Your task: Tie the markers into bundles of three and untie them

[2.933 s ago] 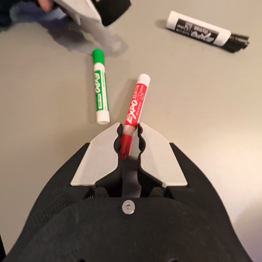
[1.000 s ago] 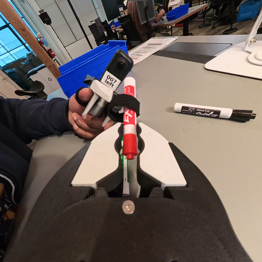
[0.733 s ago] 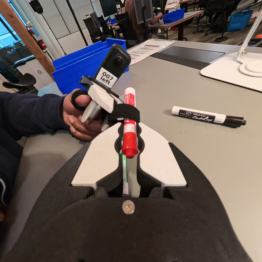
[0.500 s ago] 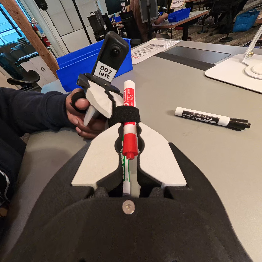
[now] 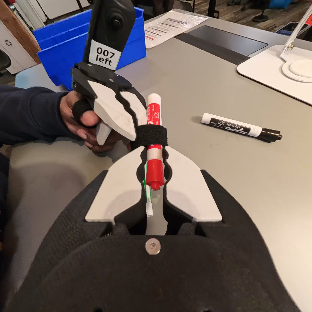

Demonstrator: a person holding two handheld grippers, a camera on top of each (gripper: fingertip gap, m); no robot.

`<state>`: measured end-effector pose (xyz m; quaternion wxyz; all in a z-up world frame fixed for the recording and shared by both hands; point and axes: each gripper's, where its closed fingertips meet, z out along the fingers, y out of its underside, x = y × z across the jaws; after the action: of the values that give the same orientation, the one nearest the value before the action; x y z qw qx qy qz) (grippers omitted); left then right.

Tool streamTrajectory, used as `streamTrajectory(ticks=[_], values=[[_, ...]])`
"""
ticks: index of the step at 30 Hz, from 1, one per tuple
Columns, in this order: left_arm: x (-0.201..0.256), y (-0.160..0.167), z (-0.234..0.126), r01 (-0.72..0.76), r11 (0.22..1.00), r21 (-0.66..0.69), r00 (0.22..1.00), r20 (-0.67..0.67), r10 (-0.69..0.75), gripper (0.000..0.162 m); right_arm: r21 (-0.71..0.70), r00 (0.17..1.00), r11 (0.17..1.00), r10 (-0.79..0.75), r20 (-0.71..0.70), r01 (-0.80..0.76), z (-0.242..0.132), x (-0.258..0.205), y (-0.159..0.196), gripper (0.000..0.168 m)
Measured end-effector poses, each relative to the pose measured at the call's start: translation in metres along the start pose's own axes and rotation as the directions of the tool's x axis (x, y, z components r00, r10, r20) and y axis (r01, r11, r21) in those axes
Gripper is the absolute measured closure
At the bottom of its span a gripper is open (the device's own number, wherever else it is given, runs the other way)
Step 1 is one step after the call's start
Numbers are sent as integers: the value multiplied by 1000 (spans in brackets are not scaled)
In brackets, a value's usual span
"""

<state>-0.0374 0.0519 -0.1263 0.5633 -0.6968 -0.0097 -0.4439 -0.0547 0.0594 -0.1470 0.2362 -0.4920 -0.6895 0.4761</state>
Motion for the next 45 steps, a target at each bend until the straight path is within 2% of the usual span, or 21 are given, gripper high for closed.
streamTrajectory(ticks=[10,26,32,39,42,45], values=[[2,-7,-4,77,996,52,996,-52,-74,160,102,999,994,-31,24,28,-7,1,-12,146],[-2,-10,-6,89,993,73,996,-34,-87,160,75,996,997,-23,81,17,-12,1,0,151],[-4,-10,-6,75,995,67,997,-14,-75,160,69,995,998,-15,94,8,-9,-2,4,145],[-9,-6,-6,-22,999,27,998,65,20,160,98,991,995,-16,130,4,-14,-7,-1,141],[-11,-5,-6,-4,1000,27,997,72,2,160,49,993,999,-7,115,1,-9,-4,8,141],[-16,-3,-6,21,1000,9,995,96,-21,160,-76,996,997,-29,79,35,0,0,30,141]])
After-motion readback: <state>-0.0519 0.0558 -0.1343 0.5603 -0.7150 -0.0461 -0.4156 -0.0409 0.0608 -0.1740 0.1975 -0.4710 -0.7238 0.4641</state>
